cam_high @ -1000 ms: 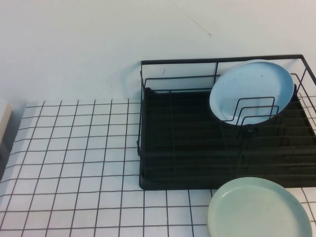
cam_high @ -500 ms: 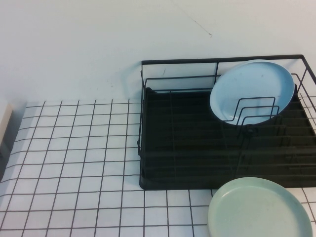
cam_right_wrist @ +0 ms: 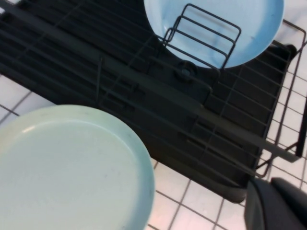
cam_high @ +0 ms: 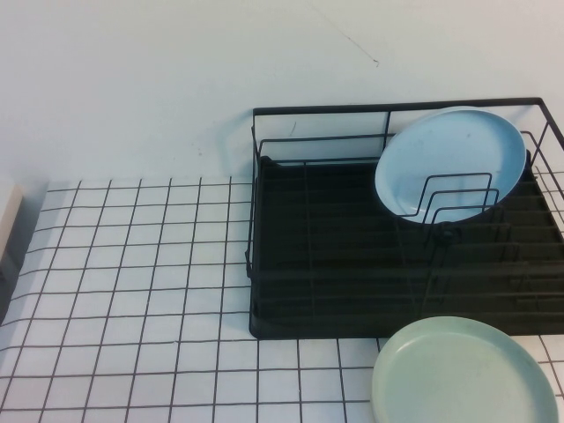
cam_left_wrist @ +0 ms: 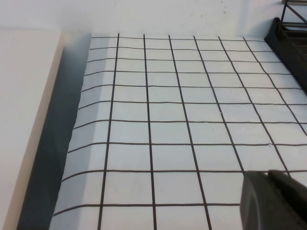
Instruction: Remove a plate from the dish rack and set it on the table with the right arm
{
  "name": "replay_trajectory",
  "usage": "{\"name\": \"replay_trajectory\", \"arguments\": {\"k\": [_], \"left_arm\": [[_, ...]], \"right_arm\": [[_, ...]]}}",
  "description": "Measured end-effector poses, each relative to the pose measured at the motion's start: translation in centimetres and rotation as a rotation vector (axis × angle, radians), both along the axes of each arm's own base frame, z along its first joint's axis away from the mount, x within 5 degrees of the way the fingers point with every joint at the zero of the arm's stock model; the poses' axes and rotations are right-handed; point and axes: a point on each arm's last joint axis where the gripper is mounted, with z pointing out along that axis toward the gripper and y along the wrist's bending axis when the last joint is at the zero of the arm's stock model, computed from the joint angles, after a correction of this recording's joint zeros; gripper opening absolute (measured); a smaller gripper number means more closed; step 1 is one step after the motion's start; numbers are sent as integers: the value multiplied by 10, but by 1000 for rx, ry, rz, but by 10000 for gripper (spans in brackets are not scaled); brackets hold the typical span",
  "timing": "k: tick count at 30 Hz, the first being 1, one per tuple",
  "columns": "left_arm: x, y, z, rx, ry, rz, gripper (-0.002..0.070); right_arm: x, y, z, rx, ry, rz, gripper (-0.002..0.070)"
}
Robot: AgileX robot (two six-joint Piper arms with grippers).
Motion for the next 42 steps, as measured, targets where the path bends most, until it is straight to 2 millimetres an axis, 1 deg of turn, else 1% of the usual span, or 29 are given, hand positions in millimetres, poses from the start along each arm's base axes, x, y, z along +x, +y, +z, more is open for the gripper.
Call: {"name": "replay_trajectory", "arguments": {"k": [5, 8, 11, 14, 17, 20, 22, 25, 27, 30, 38, 42], "left_arm": [[0, 0, 0, 0, 0, 0, -3], [0, 0, 0, 3, 0, -1, -3], [0, 0, 0, 4, 0, -1, -3], [0, 0, 0, 4, 0, -1, -3], [0, 0, 0, 4, 0, -1, -3], [0, 0, 0, 4, 0, -1, -3], [0, 0, 0, 4, 0, -1, -3], [0, 0, 0, 4, 0, -1, -3], [0, 0, 0, 4, 0, -1, -3], [0, 0, 0, 4, 0, -1, -3], [0, 0, 0, 4, 0, -1, -3], [0, 0, 0, 4, 0, -1, -3]], "right_arm": [[0, -3, -2, -41, -3, -8, -2], [-5, -4, -2, -48, -24, -14, -2], [-21, -8, 1, -12, -102, -62, -2], [-41, -15, -5, 49, -234, -163, -2], [-53, -21, -30, 97, -310, -236, -2], [-63, -25, -69, 137, -294, -308, -2], [-68, -27, -90, 140, -288, -343, -2], [-74, -29, -113, 145, -292, -369, -2], [-76, -29, -123, 154, -296, -378, -2], [-78, -29, -129, 167, -274, -389, -2], [-78, -30, -129, 150, -273, -391, -2], [-78, -30, -129, 181, -269, -408, -2]]}}
